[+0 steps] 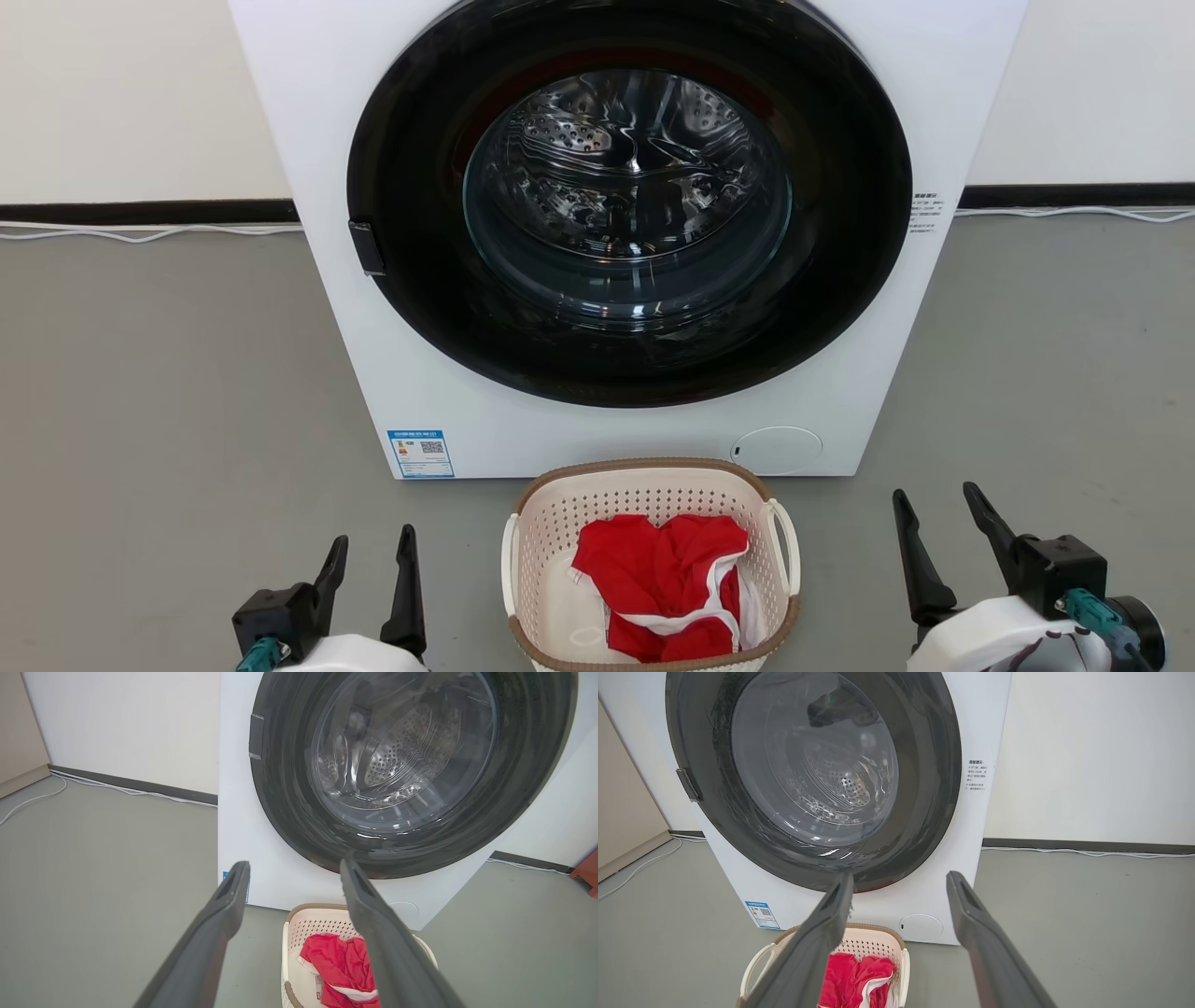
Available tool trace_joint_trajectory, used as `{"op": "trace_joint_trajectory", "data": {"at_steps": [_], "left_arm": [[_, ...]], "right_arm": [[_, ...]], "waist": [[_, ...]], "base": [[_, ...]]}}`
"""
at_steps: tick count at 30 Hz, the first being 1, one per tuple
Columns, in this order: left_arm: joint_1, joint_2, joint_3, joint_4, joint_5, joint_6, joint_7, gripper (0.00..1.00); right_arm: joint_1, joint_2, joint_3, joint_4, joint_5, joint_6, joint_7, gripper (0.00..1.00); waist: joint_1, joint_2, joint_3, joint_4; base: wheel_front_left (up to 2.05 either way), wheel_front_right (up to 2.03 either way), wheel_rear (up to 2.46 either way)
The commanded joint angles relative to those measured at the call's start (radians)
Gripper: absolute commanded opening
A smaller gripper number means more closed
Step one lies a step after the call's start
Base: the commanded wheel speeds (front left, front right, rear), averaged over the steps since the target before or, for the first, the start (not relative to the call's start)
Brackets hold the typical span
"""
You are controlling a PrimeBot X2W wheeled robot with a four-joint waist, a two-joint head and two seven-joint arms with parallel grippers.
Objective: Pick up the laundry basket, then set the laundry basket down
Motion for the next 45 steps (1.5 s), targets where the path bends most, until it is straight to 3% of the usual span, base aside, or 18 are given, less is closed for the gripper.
{"op": "trace_joint_trajectory", "data": {"at_steps": [1,23,24,27,34,45], "left_arm": [[-0.025,0.012,0.025,-0.03,-0.004,0.007,-0.001,1.0],[-0.033,0.024,0.01,-0.04,-0.018,0.019,0.007,1.0],[-0.034,0.025,0.012,-0.045,-0.023,0.015,0.007,0.0],[0.006,0.014,-0.018,0.013,-0.017,0.01,0.01,0.0],[-0.002,0.014,-0.001,0.009,-0.087,0.0,0.033,0.0],[-0.009,0.013,0.016,-0.003,-0.19,-0.015,0.06,0.0]], "right_arm": [[-0.021,-0.003,0.023,-0.036,-0.004,0.006,0.005,1.0],[-0.02,-0.003,0.026,-0.043,0.001,0.006,0.02,1.0],[-0.02,-0.003,0.026,-0.043,0.001,0.006,0.02,0.0],[0.008,0.003,-0.003,0.013,0.002,-0.001,0.018,0.0],[-0.005,0.002,-0.014,0.018,0.089,-0.001,0.041,0.0],[-0.006,0.002,-0.007,0.006,0.22,0.0,0.052,0.0]], "waist": [[0.0,-0.0001,0.0,0.001],[0.0,-0.0001,0.002,0.017],[0.0,-0.0001,0.002,0.018],[0.0,-0.0001,0.002,0.018],[0.0022,-0.0001,0.003,0.016],[0.0001,-0.0001,0.01,0.013]], "base": [[0.0,0.0,0.0],[0.0,0.0,0.0],[0.0,0.0,0.0],[0.0,0.0,0.0],[0.0,0.0,0.0],[0.0,0.0,0.0]]}}
